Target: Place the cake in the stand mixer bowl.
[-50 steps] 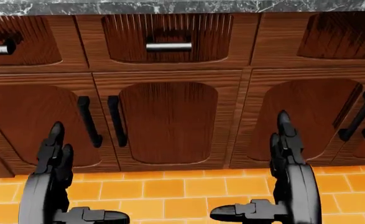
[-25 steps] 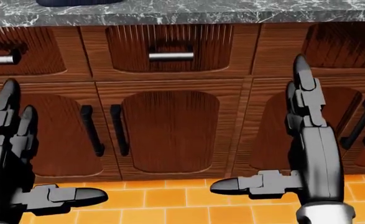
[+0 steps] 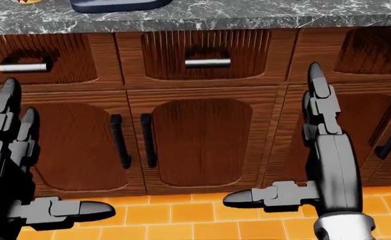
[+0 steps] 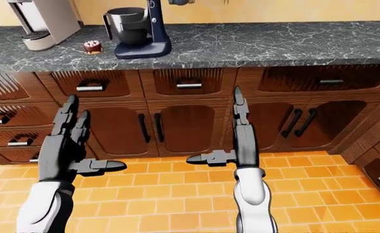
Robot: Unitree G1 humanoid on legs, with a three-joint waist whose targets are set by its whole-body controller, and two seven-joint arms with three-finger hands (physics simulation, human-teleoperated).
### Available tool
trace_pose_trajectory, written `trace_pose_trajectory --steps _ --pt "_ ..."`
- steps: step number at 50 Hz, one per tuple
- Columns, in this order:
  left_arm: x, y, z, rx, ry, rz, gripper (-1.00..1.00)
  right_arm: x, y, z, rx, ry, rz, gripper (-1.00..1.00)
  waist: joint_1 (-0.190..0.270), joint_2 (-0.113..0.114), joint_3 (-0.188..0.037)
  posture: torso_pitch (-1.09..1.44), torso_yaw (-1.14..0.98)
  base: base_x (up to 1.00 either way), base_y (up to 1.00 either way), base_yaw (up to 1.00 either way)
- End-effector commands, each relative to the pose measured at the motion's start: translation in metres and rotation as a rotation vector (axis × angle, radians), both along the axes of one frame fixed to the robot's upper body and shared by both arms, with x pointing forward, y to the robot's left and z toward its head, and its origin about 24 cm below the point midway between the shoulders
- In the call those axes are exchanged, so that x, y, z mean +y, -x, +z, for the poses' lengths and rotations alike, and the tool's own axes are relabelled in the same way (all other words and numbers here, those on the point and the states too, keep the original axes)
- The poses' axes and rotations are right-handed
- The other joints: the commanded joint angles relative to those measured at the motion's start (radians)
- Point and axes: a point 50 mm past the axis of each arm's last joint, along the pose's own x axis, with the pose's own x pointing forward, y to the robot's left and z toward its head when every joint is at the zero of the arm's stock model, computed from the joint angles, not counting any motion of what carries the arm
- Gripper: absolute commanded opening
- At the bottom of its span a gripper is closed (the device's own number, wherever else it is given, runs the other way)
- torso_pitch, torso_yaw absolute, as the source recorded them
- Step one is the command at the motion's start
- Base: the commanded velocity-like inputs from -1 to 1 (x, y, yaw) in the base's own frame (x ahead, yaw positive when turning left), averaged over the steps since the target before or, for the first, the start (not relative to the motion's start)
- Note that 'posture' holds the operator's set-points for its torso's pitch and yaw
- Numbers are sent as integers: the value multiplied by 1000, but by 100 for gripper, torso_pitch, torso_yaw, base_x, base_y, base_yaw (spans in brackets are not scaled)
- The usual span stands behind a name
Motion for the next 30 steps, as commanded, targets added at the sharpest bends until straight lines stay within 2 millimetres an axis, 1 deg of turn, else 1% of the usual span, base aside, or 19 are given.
trace_pose_trajectory --steps 1,3,4,5,6,7,8,10,12,14,16,17,18,19,20,22,27,29,30 --pt "-1 2 14 -72 -9 -6 100 1 2 13 -78 6 3 100 -2 1 -12 0 0 0 28 0" --pt "-1 3 14 -72 -11 -5 100 0 2 13 -78 5 4 100 -3 -24 -14 0 0 0 28 0" --pt "-2 4 14 -74 -12 -7 100 0 1 12 -77 4 6 100 -4 -46 -19 0 0 0 28 0" --pt "-2 5 15 -78 -17 -8 100 0 1 12 -79 -2 7 100 -4 -57 -20 0 0 0 29 0" --pt "-2 6 17 -79 -18 -7 100 0 1 11 -78 -3 6 100 -14 -23 -17 0 0 0 28 0" --pt "-2 5 15 -79 -19 -6 100 0 1 11 -78 -3 7 100 -2 -43 -20 0 0 0 28 0" --pt "-2 5 12 -78 -20 -6 100 0 1 11 -77 -2 7 100 -4 -45 -26 0 0 0 27 0" --pt "-2 6 13 -76 -23 -8 100 0 1 10 -77 -3 6 100 0 -36 -32 0 0 0 28 0" --pt "-2 6 12 -76 -22 -9 100 0 1 10 -77 -3 7 100 0 -16 -21 0 0 0 29 0" --pt "-3 7 13 -74 -26 -11 100 0 1 9 -77 -4 6 100 -2 13 -12 0 0 0 28 0" --pt "-5 9 15 -78 -34 -17 100 1 2 9 -79 -4 8 100 -5 62 -19 0 0 0 28 0" --pt "-4 9 14 -79 -34 -16 100 1 2 9 -79 -4 9 100 -4 107 -32 0 0 0 29 0" --pt "-3 9 14 -81 -34 -13 100 1 2 9 -79 -3 8 100 2 89 -33 0 0 0 29 0" --pt "-3 9 16 -81 -34 -11 100 1 2 9 -79 -4 9 100 4 82 -20 0 0 0 29 0" --pt "-3 9 17 -82 -35 -11 100 1 2 9 -78 -3 8 100 5 76 -14 0 0 0 29 0" --pt "-3 9 15 -83 -36 -11 100 1 2 9 -78 -3 8 100 6 53 -18 0 0 0 28 0" --pt "-3 9 15 -83 -37 -11 100 1 2 9 -79 -2 8 100 4 -3 -11 0 0 0 28 0" --pt "-3 9 14 -82 -38 -11 100 1 2 9 -77 -2 7 100 3 -39 -13 0 0 0 29 0" --pt "-3 10 13 -82 -39 -11 100 2 2 9 -78 -2 6 100 1 -72 -25 0 0 0 28 0"
